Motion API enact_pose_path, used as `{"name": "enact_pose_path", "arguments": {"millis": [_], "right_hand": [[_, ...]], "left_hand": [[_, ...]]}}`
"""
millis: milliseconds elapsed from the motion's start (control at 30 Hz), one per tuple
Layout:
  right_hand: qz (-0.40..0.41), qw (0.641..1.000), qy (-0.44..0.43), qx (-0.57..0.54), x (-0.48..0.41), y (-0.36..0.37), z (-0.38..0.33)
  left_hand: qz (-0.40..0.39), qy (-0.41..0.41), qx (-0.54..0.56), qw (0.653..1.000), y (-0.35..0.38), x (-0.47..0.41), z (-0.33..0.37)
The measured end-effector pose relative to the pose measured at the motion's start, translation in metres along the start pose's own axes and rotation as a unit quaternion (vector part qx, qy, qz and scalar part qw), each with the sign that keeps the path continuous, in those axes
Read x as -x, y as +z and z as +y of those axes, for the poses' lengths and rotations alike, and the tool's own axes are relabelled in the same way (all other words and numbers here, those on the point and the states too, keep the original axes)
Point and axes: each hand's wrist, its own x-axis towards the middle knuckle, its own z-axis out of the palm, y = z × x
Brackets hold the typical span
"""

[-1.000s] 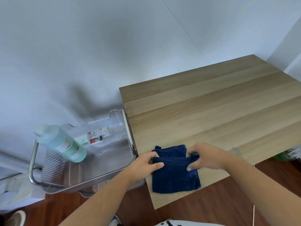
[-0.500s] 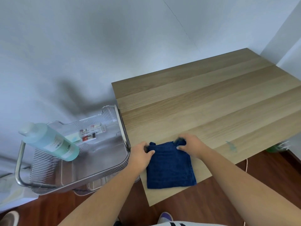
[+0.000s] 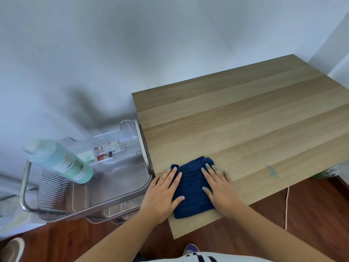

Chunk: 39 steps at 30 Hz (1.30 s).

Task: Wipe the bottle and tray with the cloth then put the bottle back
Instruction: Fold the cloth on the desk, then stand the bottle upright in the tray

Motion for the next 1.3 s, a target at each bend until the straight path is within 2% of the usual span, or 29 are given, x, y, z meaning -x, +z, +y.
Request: {"name": "enact_pose_path", "arguments": {"millis": [167, 467, 633, 733, 867, 1133, 1300], "right_hand": [[-0.021, 0.997, -0.050, 0.048, -0.016, -0.002, 0.015], [0.000, 1.000, -0.021, 0.002, -0.002, -0.001, 0.008], [0.079, 0.995, -0.011, -0.063, -0.019, -0.036, -0.014], [0.128, 0.982, -0.038, -0.132, -0.042, -0.065, -0.047], [0.142, 0.968, -0.087, -0.186, -0.077, -0.087, -0.106], [0.047, 0.955, -0.194, -0.217, -0.139, -0.093, -0.254], [-0.006, 0.945, -0.213, -0.250, -0.167, -0.086, -0.333]], "left_hand": [[0.010, -0.040, 0.020, 0.999, 0.006, 0.004, 0.001], [-0.004, -0.025, 0.036, 0.999, -0.012, 0.001, -0.001], [0.099, -0.009, 0.100, 0.990, -0.041, 0.008, -0.014], [0.168, -0.045, 0.137, 0.975, -0.060, 0.021, -0.039], [0.244, -0.122, 0.149, 0.950, -0.083, 0.049, -0.088], [0.338, -0.263, 0.188, 0.884, -0.118, 0.124, -0.196], [0.308, -0.289, 0.238, 0.875, -0.127, 0.148, -0.258]]}}
